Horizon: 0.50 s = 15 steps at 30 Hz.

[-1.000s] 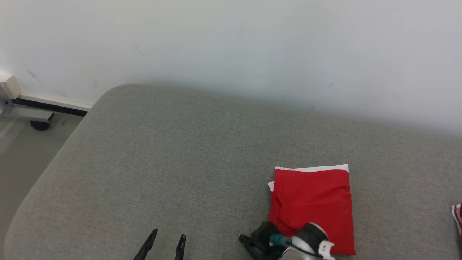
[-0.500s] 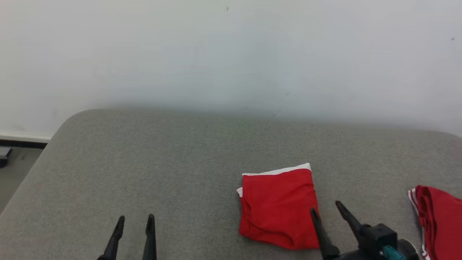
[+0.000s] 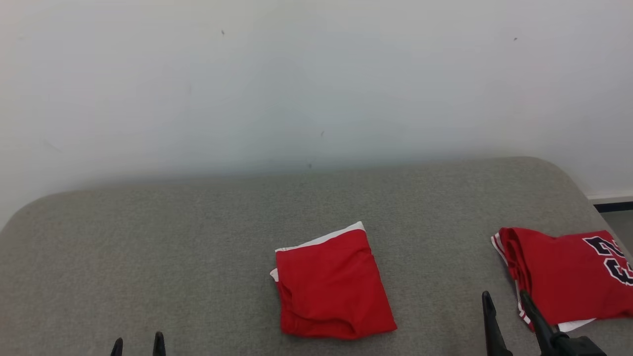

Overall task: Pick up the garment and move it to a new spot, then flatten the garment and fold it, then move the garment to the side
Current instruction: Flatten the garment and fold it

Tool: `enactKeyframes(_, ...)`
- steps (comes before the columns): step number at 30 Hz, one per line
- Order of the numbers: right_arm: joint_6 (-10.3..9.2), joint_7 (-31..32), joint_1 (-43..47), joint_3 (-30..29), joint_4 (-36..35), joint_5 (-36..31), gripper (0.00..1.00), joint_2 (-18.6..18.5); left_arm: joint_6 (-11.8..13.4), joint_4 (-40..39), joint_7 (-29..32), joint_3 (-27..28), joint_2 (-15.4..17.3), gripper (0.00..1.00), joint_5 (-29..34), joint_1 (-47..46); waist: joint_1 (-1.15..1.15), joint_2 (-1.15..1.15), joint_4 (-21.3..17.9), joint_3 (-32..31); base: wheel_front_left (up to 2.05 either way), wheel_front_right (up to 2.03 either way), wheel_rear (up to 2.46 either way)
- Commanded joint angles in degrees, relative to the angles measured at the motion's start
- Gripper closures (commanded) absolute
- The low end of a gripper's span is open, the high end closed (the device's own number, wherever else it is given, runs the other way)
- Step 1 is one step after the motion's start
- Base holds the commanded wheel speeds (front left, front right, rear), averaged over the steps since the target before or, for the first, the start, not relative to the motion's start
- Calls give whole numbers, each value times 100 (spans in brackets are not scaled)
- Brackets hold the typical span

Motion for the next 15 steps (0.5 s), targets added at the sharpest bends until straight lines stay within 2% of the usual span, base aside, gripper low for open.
enactKeyframes(1, 2, -30, 35, -23, 34, -52, 0, -41, -9, 11, -12, 41, -26, 0, 98, 130, 0, 0, -237, -60, 0, 0, 0)
enactKeyframes(7, 2, 194, 38, -81, 424, -214, 0, -178, -141, 19, -12, 237, -54, 0, 359, 447, 0, 0, -339, -114, 0, 0, 0)
enactKeyframes(15, 2, 325, -86, -1, 429, -249, 0, -100, -268, -109, -12, 339, -49, 0, 473, 656, 0, 0, -249, -110, 0, 0, 0)
